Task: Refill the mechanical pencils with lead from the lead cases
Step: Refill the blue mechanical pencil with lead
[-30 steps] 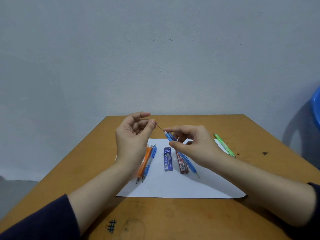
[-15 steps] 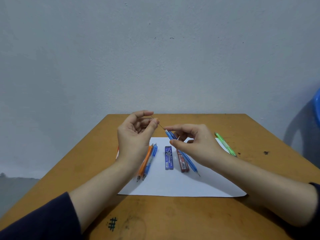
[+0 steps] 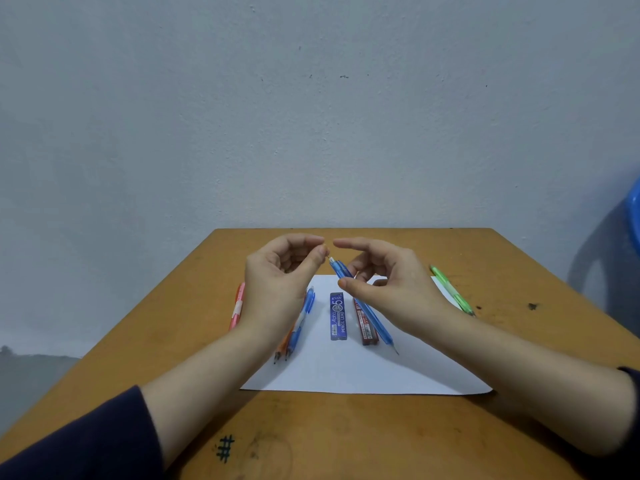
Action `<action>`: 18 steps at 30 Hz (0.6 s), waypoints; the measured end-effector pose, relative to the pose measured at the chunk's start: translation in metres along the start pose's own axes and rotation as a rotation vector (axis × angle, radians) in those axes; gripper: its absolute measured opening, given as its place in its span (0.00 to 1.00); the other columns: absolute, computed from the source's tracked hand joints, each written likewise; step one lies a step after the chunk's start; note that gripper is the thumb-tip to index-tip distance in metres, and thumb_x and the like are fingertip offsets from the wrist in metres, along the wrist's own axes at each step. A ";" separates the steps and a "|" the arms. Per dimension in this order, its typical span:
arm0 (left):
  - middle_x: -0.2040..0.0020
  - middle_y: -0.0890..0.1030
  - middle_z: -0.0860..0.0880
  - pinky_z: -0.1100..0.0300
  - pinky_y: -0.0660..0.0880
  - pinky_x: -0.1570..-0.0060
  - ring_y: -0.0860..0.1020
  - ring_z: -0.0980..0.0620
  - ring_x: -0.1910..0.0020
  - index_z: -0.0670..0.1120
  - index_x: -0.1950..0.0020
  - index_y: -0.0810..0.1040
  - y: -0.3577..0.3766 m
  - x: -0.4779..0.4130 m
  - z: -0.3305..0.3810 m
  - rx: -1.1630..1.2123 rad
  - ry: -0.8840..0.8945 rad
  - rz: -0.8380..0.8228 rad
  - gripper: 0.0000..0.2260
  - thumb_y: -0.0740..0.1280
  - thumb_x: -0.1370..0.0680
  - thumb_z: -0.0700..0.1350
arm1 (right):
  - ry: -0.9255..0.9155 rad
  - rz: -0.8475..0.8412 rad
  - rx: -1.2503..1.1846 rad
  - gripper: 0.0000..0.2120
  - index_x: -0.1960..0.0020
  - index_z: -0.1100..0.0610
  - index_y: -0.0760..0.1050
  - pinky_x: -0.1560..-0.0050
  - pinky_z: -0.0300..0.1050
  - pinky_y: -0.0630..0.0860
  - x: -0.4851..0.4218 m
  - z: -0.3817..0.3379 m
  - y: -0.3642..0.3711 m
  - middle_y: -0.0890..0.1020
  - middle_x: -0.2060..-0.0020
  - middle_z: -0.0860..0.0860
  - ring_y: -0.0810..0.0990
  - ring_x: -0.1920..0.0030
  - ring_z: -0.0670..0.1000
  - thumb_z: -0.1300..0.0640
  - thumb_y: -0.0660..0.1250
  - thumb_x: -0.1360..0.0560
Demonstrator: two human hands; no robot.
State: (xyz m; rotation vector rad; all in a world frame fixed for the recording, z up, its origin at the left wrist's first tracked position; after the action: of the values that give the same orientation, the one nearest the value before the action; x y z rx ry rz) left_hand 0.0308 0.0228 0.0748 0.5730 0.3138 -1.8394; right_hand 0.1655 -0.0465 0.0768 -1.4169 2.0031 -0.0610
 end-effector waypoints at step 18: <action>0.56 0.85 0.53 0.63 0.78 0.50 0.83 0.55 0.52 0.50 0.52 0.83 0.012 0.005 -0.003 -0.012 -0.045 -0.098 0.07 0.70 0.25 0.39 | 0.052 0.054 -0.160 0.21 0.43 0.46 0.75 0.66 0.36 0.73 -0.001 0.003 -0.005 0.80 0.65 0.47 0.78 0.65 0.44 0.64 0.73 0.30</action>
State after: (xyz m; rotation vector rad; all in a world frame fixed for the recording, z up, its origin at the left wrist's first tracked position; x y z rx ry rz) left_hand 0.0415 0.0165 0.0709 0.5153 0.3274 -1.9406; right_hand 0.1710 -0.0465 0.0772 -1.4719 2.1277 0.0894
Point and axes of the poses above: each hand's wrist, its own x-axis away from the middle knuckle, its own y-axis out of the palm, z = x × y, the point moved 9 cm from there along -x, towards the middle knuckle
